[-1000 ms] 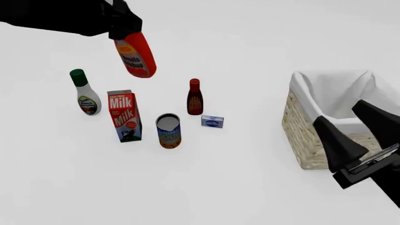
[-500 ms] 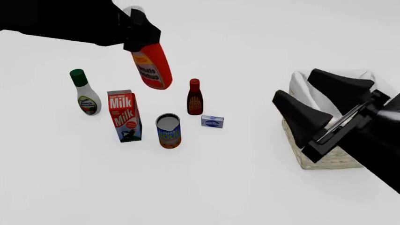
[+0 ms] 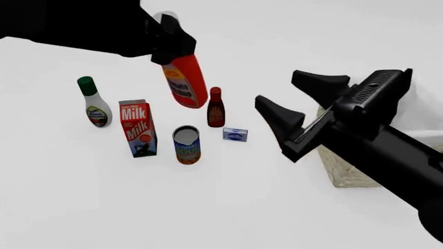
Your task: Pick the ketchup and place it in the basket.
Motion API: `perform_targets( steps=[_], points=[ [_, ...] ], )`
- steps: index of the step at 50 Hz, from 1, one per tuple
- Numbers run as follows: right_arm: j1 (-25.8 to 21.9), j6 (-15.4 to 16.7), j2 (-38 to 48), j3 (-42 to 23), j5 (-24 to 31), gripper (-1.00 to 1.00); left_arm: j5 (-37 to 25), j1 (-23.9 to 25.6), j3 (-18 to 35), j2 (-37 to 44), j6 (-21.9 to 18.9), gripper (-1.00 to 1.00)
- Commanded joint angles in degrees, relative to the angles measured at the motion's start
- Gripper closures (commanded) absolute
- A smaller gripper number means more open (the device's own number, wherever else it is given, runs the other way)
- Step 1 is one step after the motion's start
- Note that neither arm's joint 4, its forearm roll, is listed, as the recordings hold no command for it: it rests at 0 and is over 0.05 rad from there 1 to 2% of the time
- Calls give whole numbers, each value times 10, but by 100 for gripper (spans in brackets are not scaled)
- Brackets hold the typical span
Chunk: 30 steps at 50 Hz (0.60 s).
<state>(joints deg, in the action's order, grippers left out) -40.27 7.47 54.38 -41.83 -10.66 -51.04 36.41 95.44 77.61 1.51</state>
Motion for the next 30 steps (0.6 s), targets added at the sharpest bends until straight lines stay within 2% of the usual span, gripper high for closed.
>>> perform_targets(
  steps=[1, 30],
  points=[
    [-10, 9, 58, -22, -14, -100, -1, 17, 1, -5, -3, 100],
    [-69, -6, 139, -105, 23, -100, 17, 29, -12, 6, 2, 100]
  ],
)
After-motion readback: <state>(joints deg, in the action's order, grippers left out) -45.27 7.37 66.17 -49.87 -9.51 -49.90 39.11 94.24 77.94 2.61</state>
